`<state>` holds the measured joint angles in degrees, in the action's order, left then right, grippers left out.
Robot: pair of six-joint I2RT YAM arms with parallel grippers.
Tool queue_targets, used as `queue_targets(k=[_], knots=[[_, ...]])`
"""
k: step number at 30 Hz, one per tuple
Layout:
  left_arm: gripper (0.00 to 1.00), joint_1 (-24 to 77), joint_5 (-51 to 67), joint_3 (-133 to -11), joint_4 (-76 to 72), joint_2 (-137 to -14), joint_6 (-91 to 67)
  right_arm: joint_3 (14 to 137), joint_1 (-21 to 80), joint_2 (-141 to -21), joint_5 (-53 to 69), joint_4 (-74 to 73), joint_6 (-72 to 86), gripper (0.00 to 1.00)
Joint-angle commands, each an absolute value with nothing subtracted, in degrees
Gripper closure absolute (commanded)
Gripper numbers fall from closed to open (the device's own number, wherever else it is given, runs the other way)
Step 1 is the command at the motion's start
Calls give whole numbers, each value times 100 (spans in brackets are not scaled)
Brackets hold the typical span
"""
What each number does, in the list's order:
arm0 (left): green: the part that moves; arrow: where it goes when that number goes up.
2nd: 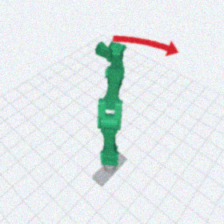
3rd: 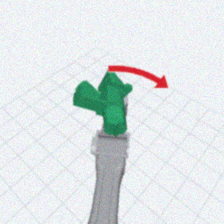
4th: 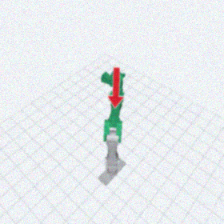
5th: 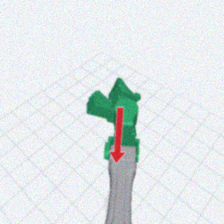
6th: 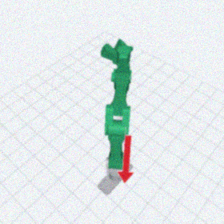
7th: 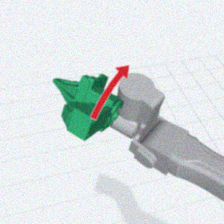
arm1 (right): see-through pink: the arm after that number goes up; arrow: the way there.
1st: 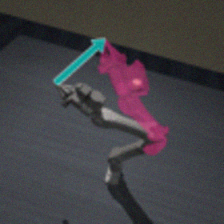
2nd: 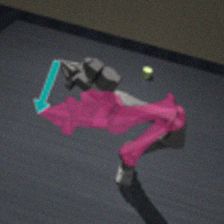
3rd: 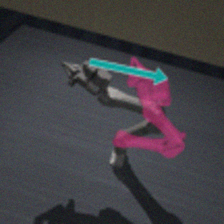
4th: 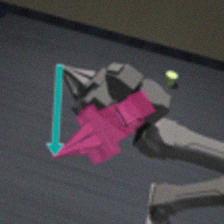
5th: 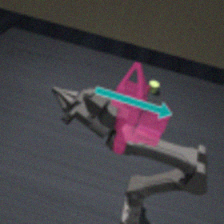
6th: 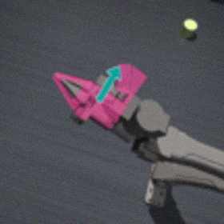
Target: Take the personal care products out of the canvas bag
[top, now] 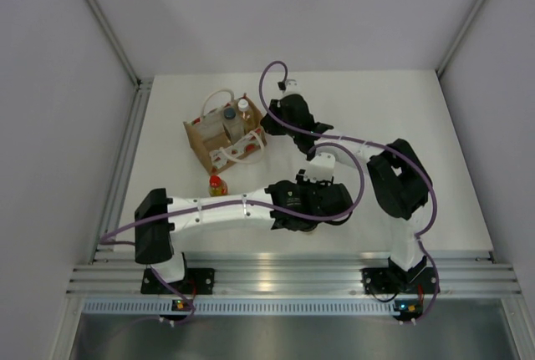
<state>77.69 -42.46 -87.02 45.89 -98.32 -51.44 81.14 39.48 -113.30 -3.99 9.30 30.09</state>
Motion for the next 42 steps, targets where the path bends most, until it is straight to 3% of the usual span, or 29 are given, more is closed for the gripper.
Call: queue_targets(k=[1,11,13,15,16,19,23,33,36,42], knots=[[100,7796,-4456,-8517,4184,-9308,-5115,8244,4069,-11259,-536,387,2944,97],[97,7796,-4315,-8464,4236,-9430,-5124,8262,4069,-11250,-536,360,2944,96],[74,7796,-4315,-8499,4280,-9457,-5115,8279,4078,-11241,-527,360,2953,96],[63,7796,-4333,-8508,4333,-9439,-5106,8297,4078,-11250,-527,343,2944,96],[51,7796,-4350,-8508,4342,-9422,-5106,8297,4078,-11250,-527,343,2944,96],[28,7796,-4420,-8482,4368,-9308,-5071,8314,4078,-11276,-527,334,2944,96],[14,7787,-4666,-8481,4412,-9071,-4861,8341,4078,-11303,-527,334,2953,96],[13,7717,-6020,-7797,4685,-7200,-5071,8376,4078,-11329,-475,334,2962,96],[14,7191,-5951,-7533,4676,-6760,-5115,8393,4078,-11329,-431,334,2979,95],[17,4854,-4635,-7461,4089,-7074,-4423,8446,4087,-11329,-352,334,3058,96]])
